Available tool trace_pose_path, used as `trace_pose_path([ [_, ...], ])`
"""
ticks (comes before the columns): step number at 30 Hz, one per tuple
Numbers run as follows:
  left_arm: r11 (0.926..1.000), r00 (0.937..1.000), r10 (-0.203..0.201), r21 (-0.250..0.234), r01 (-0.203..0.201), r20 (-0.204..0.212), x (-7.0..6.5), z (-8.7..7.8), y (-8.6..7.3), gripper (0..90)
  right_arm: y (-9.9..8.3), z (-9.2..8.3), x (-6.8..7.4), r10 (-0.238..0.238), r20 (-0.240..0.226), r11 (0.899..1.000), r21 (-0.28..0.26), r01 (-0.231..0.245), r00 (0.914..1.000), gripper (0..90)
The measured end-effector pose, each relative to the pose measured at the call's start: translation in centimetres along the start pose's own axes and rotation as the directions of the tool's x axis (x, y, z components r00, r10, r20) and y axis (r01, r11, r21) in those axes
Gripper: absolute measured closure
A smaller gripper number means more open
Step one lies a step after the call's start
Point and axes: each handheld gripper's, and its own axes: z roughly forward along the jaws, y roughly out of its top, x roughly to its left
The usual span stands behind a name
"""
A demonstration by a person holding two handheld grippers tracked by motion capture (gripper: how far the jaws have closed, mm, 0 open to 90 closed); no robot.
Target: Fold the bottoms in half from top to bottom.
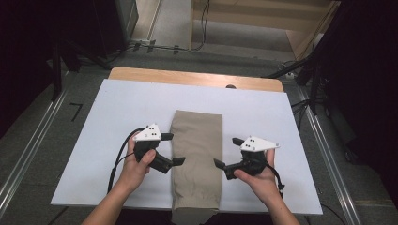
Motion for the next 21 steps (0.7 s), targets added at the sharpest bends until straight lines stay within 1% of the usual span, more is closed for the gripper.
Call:
trace_pose_path([
  [2, 1.0000, 1.0000, -0.002, 0.000, 0.002, -0.005, 0.4, 0.1, 0.1, 0.0, 0.6, 0.7, -1.1, -0.001, -0.001, 1.000, 0.006, 0.001, 1.0000, 0.0],
  [3, 1.0000, 1.0000, -0.002, 0.003, 0.002, -0.008, 0.6, 0.1, 0.2, 0.0, 0.9, 1.1, -1.7, -0.008, -0.010, 1.000, 0.011, 0.008, 0.9999, 0.0],
  [4, 1.0000, 0.9999, 0.000, 0.006, 0.001, -0.012, 0.7, 0.2, 0.2, 0.0, 1.2, 1.6, -2.3, 0.000, -0.016, 1.000, 0.012, 0.000, 0.9999, 0.0],
  [5, 1.0000, 0.9999, -0.001, 0.006, 0.001, -0.014, 0.9, 0.2, 0.3, 0.0, 1.5, 2.2, -2.8, 0.010, -0.007, 1.000, 0.024, -0.010, 0.9999, 0.0],
  [7, 0.9999, 0.9998, 0.006, 0.012, -0.006, -0.021, 1.2, 0.3, 0.5, 0.0, 2.0, 3.5, -4.0, 0.007, 0.021, 0.998, 0.055, -0.008, 0.9998, 0.0],
  [9, 0.9999, 0.9995, 0.008, 0.008, -0.007, -0.029, 1.7, 0.2, 0.8, 0.0, 2.4, 4.6, -5.2, 0.032, 0.022, 0.997, 0.072, -0.033, 0.9992, 0.0],
  [12, 0.9999, 0.9992, -0.009, -0.008, 0.009, -0.038, 2.6, 0.1, 1.2, 0.0, 2.8, 6.0, -6.8, 0.042, 0.037, 0.995, 0.087, -0.045, 0.9984, 0.0],
  [14, 0.9996, 0.9992, -0.021, -0.019, 0.020, -0.033, 3.1, 0.0, 1.3, 0.0, 3.1, 6.8, -8.0, 0.058, 0.015, 0.994, 0.091, -0.059, 0.9982, 0.0],
  [15, 0.9996, 0.9991, -0.022, -0.018, 0.022, -0.036, 3.2, 0.0, 1.3, 0.0, 3.2, 7.3, -8.5, 0.060, 0.012, 0.994, 0.092, -0.061, 0.9981, 3.5],
  [16, 0.9996, 0.9991, -0.023, -0.018, 0.022, -0.036, 3.3, 0.1, 1.3, 0.0, 3.2, 7.7, -9.0, 0.062, 0.017, 0.993, 0.102, -0.064, 0.9979, 4.7],
  [19, 0.9996, 0.9990, -0.025, -0.016, 0.025, -0.036, 3.6, 0.3, 1.4, 0.0, 3.3, 9.2, -10.4, 0.070, 0.018, 0.989, 0.132, -0.072, 0.9974, 4.8],
  [20, 0.9996, 0.9989, -0.024, -0.014, 0.024, -0.039, 3.7, 0.3, 1.5, 0.0, 3.3, 9.7, -10.9, 0.075, 0.029, 0.987, 0.142, -0.079, 0.9967, 5.5],
  [21, 0.9995, 0.9987, -0.028, -0.017, 0.027, -0.043, 3.9, 0.4, 1.5, 0.0, 3.3, 10.1, -11.4, 0.085, 0.045, 0.984, 0.150, -0.091, 0.9954, 8.4],
])
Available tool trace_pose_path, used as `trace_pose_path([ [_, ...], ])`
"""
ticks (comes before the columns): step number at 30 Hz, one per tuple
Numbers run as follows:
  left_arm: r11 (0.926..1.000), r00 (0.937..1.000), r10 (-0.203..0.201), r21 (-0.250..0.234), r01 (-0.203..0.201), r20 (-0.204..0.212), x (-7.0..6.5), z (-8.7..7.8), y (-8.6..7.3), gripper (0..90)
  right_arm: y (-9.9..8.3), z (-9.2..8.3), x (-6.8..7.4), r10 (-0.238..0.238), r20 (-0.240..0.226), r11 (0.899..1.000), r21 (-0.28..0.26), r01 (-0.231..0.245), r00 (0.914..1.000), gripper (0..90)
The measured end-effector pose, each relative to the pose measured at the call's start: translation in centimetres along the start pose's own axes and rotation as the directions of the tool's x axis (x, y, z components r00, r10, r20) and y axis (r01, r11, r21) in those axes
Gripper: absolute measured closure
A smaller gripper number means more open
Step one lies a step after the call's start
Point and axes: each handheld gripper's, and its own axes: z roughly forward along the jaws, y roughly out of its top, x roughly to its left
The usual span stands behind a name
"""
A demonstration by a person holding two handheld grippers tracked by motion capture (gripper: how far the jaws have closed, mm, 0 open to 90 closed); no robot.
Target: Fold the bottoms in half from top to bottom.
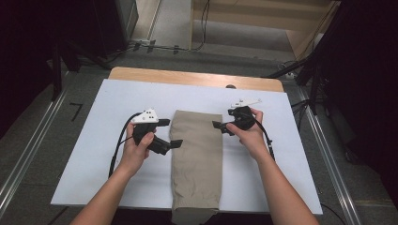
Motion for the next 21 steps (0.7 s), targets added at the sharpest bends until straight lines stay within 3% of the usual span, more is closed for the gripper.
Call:
trace_pose_path([
  [3, 0.9999, 0.9999, -0.012, -0.001, 0.012, -0.003, 0.7, 0.3, 0.2, 0.0, 0.0, 1.3, -1.3, 0.046, 0.040, 0.998, 0.028, -0.047, 0.9981, 17.5],
  [6, 0.9997, 0.9997, -0.023, 0.006, 0.023, -0.008, 1.7, 0.8, 0.5, 0.0, -0.2, 2.4, -2.1, 0.054, 0.045, 0.997, 0.057, -0.057, 0.9975, 23.2],
  [13, 0.9978, 0.9978, -0.047, 0.044, 0.049, -0.046, 4.8, 2.9, 1.4, 1.5, 0.0, 4.0, -2.1, 0.034, 0.072, 0.996, 0.082, -0.040, 0.9968, 33.2],
  [15, 0.9963, 0.9965, -0.071, 0.046, 0.073, -0.045, 6.0, 3.5, 1.5, 3.2, 0.1, 4.1, -2.1, 0.051, 0.075, 0.996, 0.074, -0.056, 0.9959, 37.8],
  [18, 0.9942, 0.9932, -0.081, 0.065, 0.086, -0.084, 7.4, 4.4, 1.4, 8.1, 0.0, 4.2, -1.6, 0.030, 0.095, 0.997, 0.070, -0.037, 0.9951, 43.2],
  [21, 0.9870, 0.9818, -0.116, 0.093, 0.131, -0.150, 8.9, 5.2, 1.1, 21.0, 0.0, 4.2, -1.5, 0.018, 0.096, 0.997, 0.077, -0.025, 0.9953, 51.5],
])
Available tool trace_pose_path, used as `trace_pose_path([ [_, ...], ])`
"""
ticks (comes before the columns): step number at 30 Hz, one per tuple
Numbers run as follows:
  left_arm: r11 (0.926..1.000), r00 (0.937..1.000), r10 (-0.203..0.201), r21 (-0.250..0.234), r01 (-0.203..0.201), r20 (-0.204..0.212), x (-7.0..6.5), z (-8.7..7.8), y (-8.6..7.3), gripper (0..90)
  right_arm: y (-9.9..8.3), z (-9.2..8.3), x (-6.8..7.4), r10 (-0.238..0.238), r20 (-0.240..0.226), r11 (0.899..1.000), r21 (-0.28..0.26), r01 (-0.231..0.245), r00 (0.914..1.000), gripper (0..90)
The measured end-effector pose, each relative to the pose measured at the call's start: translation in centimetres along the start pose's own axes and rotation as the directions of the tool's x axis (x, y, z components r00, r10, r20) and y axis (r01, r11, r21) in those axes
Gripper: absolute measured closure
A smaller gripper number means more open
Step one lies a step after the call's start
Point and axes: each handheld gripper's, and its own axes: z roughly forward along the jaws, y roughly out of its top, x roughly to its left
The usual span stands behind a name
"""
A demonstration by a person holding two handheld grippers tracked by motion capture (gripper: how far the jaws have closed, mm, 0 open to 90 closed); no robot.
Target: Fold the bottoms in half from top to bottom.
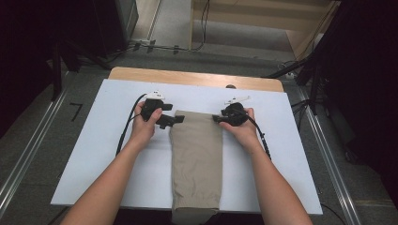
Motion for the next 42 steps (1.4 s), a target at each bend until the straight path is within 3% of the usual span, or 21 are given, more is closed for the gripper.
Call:
trace_pose_path([
  [5, 0.9967, 0.9975, -0.062, 0.051, 0.063, -0.034, 1.8, 1.3, -0.2, 31.5, -0.1, -0.2, -0.2, 0.005, -0.022, 1.000, 0.007, -0.005, 0.9997, 60.6],
  [7, 0.9933, 0.9960, -0.074, 0.086, 0.078, -0.050, 2.1, 2.0, -0.2, 41.3, -0.1, -0.2, -0.4, 0.027, -0.033, 1.000, 0.001, -0.027, 0.9991, 63.5],
  [10, 0.9881, 0.9945, -0.091, 0.120, 0.097, -0.052, 2.5, 2.7, -0.1, 44.4, -0.1, -0.2, -0.5, 0.043, -0.035, 0.999, 0.005, -0.043, 0.9985, 66.8],
  [17, 0.9881, 0.9919, -0.089, 0.118, 0.099, -0.091, 2.3, 3.9, 0.4, 50.0, -0.1, -0.3, -0.4, 0.038, -0.046, 0.999, 0.014, -0.038, 0.9982, 72.4],
  [22, 0.9876, 0.9948, -0.027, 0.152, 0.042, -0.099, 1.7, 4.1, 0.5, 63.7, -0.1, -0.2, -0.5, 0.048, -0.061, 0.999, 0.014, -0.047, 0.9970, 77.1],
  [25, 0.9867, 0.9925, -0.045, 0.150, 0.062, -0.113, 1.7, 4.1, 0.4, 69.0, -0.1, -0.2, -0.5, 0.060, -0.081, 0.998, 0.015, -0.059, 0.9949, 81.4],
  [29, 0.9854, 0.9928, -0.067, 0.150, 0.081, -0.099, 1.6, 4.1, 0.3, 80.7, -0.1, -0.2, -0.8, 0.119, -0.113, 0.993, 0.024, -0.117, 0.9864, 84.0],
  [32, 0.9844, 0.9935, -0.036, 0.168, 0.053, -0.108, 1.4, 4.1, 0.6, 84.0, 0.0, -0.3, -0.5, 0.089, -0.100, 0.996, 0.030, -0.087, 0.9909, 84.8],
  [34, 0.9830, 0.9944, -0.045, 0.173, 0.061, -0.096, 1.5, 4.1, 0.8, 85.4, 0.0, -0.4, -0.4, 0.060, -0.093, 0.998, 0.027, -0.058, 0.9939, 85.1],
  [39, 0.9846, 0.9925, -0.119, 0.126, 0.122, -0.028, 2.4, 3.5, 2.0, 86.9, 0.4, -0.5, -1.0, 0.058, -0.100, 0.998, -0.002, -0.058, 0.9933, 86.1],
  [42, 0.9878, 0.9925, -0.119, 0.097, 0.121, -0.028, 2.6, 3.2, 3.5, 87.1, 1.2, -0.8, -1.5, 0.048, -0.089, 0.999, -0.017, -0.049, 0.9949, 86.3],
])
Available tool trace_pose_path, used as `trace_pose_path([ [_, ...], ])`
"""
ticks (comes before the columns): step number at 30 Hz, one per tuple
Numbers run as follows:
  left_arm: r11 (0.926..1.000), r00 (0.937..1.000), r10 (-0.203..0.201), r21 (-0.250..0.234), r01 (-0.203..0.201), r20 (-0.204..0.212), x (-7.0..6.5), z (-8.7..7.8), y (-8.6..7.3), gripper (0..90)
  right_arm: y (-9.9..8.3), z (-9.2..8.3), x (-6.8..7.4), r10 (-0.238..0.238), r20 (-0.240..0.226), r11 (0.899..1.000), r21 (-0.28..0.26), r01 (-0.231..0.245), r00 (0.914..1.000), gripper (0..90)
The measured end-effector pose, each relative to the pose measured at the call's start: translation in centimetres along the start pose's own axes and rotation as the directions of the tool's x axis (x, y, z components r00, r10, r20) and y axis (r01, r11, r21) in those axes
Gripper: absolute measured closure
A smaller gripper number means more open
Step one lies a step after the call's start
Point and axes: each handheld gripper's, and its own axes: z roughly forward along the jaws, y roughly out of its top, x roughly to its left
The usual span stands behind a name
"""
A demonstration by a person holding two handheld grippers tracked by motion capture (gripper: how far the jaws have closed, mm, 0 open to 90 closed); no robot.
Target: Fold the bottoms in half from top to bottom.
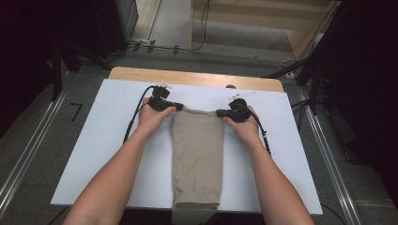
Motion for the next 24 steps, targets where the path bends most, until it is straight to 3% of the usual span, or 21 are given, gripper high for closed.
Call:
trace_pose_path([
  [2, 0.9996, 0.9996, 0.026, -0.009, -0.026, -0.012, -0.1, -0.2, 1.1, 87.2, 0.8, -0.3, -0.4, 0.006, 0.012, 1.000, -0.009, -0.006, 0.9999, 86.3],
  [11, 0.9962, 0.9978, 0.035, -0.078, -0.040, -0.056, 0.4, -0.9, 5.4, 87.0, 5.3, -1.6, -1.9, -0.020, 0.068, 0.998, -0.058, 0.024, 0.9975, 86.2],
  [16, 0.9938, 0.9947, 0.058, -0.090, -0.065, -0.085, 1.1, -1.1, 7.6, 87.0, 7.9, -1.7, -2.8, -0.027, 0.082, 0.997, -0.071, 0.032, 0.9962, 86.2],
  [21, 0.9920, 0.9954, 0.025, -0.121, -0.036, -0.093, 1.8, -1.2, 9.3, 87.1, 10.0, -1.7, -3.3, -0.031, 0.089, 0.995, -0.087, 0.038, 0.9955, 86.2],
  [22, 0.9900, 0.9943, 0.036, -0.132, -0.049, -0.100, 1.8, -1.3, 9.5, 86.9, 10.3, -1.7, -3.4, -0.022, 0.088, 0.995, -0.093, 0.030, 0.9959, 86.2],
  [23, 0.9881, 0.9888, 0.052, -0.137, -0.071, -0.140, 1.9, -1.3, 9.6, 85.4, 10.5, -1.7, -3.6, -0.014, 0.077, 0.993, -0.115, 0.022, 0.9969, 85.7],
  [24, 0.9877, 0.9848, 0.040, -0.143, -0.064, -0.169, 2.1, -1.2, 9.7, 77.0, 10.6, -1.7, -3.8, -0.009, 0.079, 0.990, -0.138, 0.020, 0.9968, 82.4],
])
